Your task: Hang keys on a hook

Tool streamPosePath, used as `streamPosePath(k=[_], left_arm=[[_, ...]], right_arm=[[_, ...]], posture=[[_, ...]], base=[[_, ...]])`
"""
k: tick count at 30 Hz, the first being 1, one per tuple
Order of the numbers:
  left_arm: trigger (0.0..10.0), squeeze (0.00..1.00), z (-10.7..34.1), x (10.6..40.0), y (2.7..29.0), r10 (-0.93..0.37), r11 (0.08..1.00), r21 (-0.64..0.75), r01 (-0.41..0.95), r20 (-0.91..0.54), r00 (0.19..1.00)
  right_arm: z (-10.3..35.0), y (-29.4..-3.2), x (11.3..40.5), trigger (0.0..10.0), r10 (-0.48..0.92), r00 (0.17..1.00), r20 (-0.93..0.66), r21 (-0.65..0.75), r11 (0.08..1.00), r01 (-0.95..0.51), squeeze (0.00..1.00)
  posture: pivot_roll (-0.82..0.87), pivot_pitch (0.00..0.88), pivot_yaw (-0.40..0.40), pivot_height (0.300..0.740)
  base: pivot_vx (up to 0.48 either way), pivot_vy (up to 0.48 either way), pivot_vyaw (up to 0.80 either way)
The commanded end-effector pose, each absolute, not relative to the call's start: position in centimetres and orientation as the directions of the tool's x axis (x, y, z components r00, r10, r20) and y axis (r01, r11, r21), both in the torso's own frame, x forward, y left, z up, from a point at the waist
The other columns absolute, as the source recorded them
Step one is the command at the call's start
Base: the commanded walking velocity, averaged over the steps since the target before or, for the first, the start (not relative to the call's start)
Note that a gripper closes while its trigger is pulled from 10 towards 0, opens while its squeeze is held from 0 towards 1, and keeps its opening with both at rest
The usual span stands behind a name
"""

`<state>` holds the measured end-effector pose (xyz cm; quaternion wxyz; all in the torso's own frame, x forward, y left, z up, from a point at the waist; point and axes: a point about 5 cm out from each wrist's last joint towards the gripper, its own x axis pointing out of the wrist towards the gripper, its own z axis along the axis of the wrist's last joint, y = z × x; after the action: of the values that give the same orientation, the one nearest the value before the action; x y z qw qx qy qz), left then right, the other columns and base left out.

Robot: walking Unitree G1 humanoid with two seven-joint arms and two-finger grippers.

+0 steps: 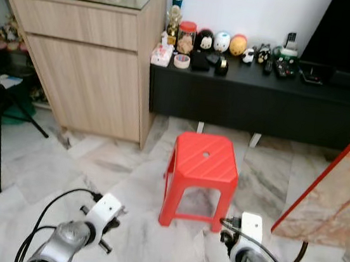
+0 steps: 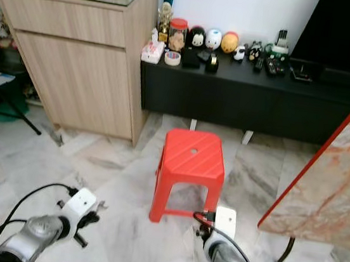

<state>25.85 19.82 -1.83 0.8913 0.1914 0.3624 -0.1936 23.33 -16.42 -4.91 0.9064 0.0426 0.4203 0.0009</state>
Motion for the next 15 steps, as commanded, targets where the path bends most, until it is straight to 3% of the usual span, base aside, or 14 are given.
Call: streamPosePath(k=[1, 2, 9, 11, 15], left_arm=[[10.0, 0.0, -2.7, 25.2, 20.8, -0.137, 0.869, 0.217, 0.446, -0.759, 0.636], [10.0, 0.0, -3.5, 24.3, 21.4, -0.093, 0.884, 0.221, 0.411, -0.779, 0.62], [10.0, 0.0, -4.9, 22.5, 22.6, -0.024, 0.959, 0.158, 0.236, -0.783, 0.621], [10.0, 0.0, -5.2, 21.9, 23.5, 0.038, 0.98, 0.149, 0.131, -0.788, 0.615], [10.0, 0.0, -5.8, 20.9, 24.1, 0.083, 0.985, 0.158, 0.076, -0.8, 0.594]], right_arm=[[-6.0, -17.0, 22.0, 10.0, 0.004, 0.611, -0.791, 0.053, 0.997, 0.062, 0.0], [-6.9, -17.3, 20.8, 10.0, -0.011, 0.572, -0.82, 0.064, 0.992, 0.112, 0.0], [-8.7, -17.1, 17.9, 10.0, -0.015, 0.495, -0.869, 0.068, 0.987, 0.148, 0.0], [-9.3, -17.1, 16.6, 10.0, -0.023, 0.471, -0.882, 0.061, 0.985, 0.162, 0.0], [-10.0, -16.9, 15.3, 10.0, -0.032, 0.449, -0.893, 0.058, 0.981, 0.185, 0.0]], posture=[[0.04, 0.044, -0.04, 0.74], [0.04, 0.043, -0.039, 0.74], [0.03, 0.039, -0.032, 0.74], [0.03, 0.032, -0.031, 0.74], [0.03, 0.029, -0.031, 0.74]], base=[[0.0, 0.0, 0.0], [0.0, 0.0, 0.0], [0.0, 0.0, 0.0], [0.0, 0.0, 0.0], [0.0, 0.0, 0.0]])
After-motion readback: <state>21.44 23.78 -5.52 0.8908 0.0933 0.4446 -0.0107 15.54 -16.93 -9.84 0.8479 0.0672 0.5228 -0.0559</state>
